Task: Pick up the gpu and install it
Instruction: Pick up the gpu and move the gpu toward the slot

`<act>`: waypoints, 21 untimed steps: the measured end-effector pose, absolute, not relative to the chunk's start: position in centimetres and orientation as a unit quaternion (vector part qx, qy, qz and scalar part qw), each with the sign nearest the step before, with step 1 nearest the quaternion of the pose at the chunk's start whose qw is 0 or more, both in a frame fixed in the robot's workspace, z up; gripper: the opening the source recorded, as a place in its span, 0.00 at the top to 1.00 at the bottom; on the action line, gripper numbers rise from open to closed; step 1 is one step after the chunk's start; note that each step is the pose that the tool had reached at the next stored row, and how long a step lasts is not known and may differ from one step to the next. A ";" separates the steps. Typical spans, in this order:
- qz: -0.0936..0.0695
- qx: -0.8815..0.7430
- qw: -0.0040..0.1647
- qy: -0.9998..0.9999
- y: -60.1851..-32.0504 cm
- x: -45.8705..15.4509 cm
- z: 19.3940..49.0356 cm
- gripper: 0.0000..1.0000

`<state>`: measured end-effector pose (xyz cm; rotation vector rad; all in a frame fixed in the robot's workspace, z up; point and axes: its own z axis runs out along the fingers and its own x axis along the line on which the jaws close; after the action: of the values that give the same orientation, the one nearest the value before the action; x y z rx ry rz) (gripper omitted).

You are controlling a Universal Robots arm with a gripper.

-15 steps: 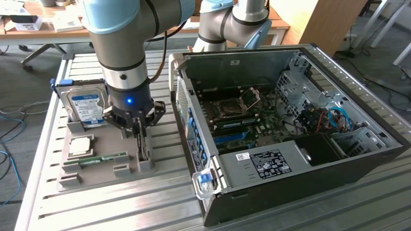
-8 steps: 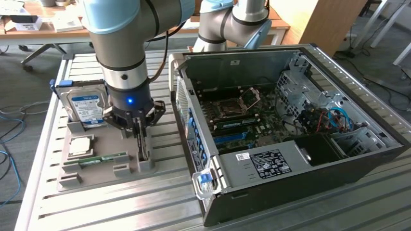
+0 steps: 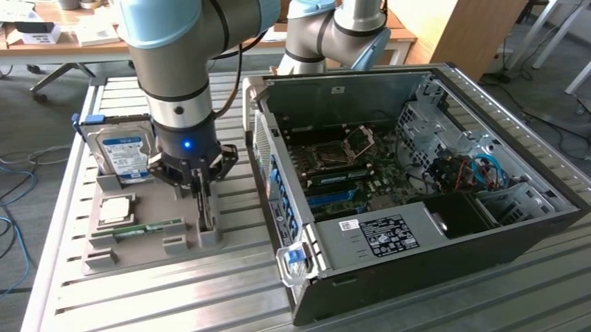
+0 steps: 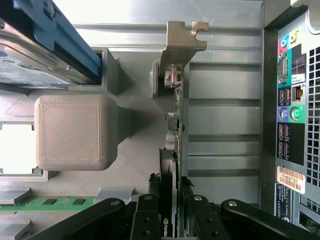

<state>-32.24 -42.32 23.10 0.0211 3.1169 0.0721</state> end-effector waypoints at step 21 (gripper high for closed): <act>0.023 0.007 0.012 1.000 -42.3 -32.2 28.8 0.73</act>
<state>-32.24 -42.32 28.79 0.0211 3.1171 0.0717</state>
